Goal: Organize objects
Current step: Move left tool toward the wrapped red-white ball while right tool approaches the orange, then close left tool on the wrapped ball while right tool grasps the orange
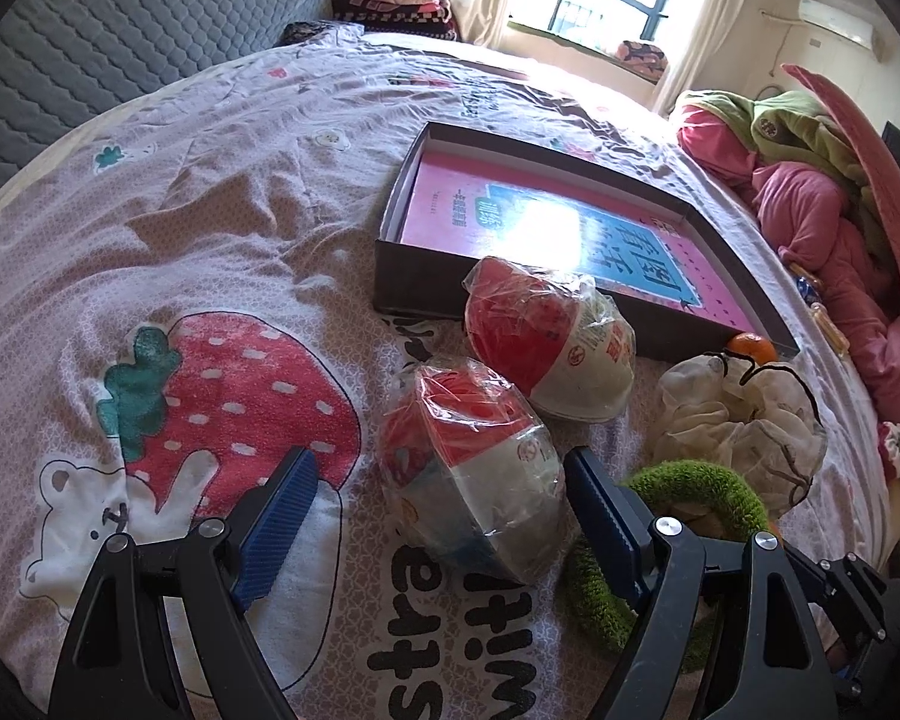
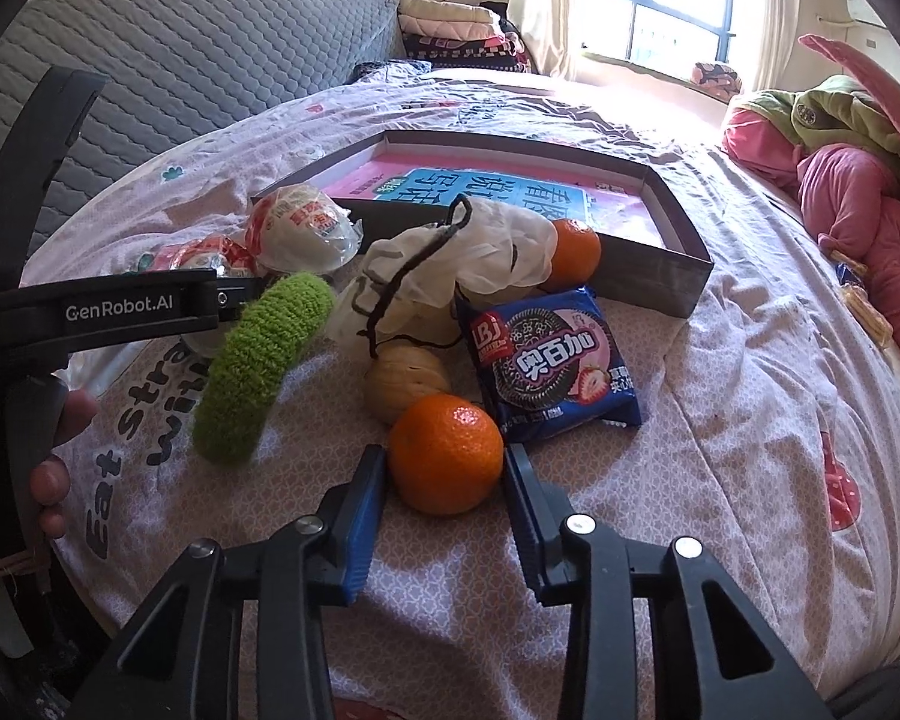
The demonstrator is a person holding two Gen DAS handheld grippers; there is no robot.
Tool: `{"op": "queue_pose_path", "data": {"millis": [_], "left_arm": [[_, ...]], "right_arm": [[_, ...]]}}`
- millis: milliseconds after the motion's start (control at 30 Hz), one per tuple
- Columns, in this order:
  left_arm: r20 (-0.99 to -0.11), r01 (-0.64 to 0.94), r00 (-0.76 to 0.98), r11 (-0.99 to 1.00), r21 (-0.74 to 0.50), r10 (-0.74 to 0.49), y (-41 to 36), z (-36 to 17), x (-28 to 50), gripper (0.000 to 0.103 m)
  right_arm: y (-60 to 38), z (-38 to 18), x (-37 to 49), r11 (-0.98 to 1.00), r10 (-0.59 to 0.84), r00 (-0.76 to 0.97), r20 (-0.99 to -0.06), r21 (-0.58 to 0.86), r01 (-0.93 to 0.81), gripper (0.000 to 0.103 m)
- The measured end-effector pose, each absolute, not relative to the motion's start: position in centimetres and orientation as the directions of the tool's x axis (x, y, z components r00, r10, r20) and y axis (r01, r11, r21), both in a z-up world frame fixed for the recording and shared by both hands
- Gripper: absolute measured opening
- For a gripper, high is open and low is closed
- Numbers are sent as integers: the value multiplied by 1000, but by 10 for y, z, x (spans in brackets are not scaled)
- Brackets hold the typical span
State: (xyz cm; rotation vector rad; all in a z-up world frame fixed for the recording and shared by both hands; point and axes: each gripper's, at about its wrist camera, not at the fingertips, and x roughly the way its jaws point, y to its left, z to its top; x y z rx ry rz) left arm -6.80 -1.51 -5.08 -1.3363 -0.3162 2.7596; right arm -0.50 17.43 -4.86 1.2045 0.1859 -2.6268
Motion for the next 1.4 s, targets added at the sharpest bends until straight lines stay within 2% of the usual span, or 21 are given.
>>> {"op": "queue_pose_path", "data": {"millis": [67,133,233,600,1100,1400], "left_arm": [[-767,29,-625,-977,-210,146,-14,-50,-67,82],[-765,24,-627,-978,-208,147,-14,-50,-67,67],[-764,11,-622,-974,-227,171,-15,-50,-69,57],[-745,-17,-649,-982,-187,153,-12,-40,-55,57],[-677,-56,-725,-990,-127,128,-1,-5,-27,57],[-675,-84,-724,-990,-116,141,8,5,-32,57]], "right_arm": [[175,-49,-5,-962,-170,-630,-758,-12,274,39],[175,-49,-5,-961,-171,-631,-756,-12,275,39],[175,-49,-5,-962,-174,-632,-755,-8,275,39],[179,-41,-2,-968,-166,-655,-737,-5,252,39],[192,-12,8,-976,-157,-728,-667,-8,218,39],[207,5,-3,-981,-151,-765,-626,1,193,39]]}}
